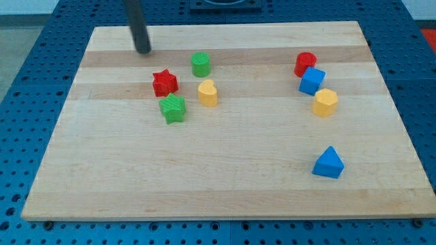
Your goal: Slide the green circle to the top right of the yellow heart
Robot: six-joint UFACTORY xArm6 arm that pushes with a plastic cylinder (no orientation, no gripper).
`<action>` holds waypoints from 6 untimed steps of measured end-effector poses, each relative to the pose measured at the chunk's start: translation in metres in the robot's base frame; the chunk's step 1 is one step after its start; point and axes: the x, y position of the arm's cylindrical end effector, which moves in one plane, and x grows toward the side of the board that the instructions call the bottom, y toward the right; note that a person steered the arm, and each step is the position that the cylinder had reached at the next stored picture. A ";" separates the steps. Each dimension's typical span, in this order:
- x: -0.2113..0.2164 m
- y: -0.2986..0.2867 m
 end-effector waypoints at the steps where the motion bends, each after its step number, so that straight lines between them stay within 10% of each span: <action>1: 0.045 0.010; 6: 0.053 0.099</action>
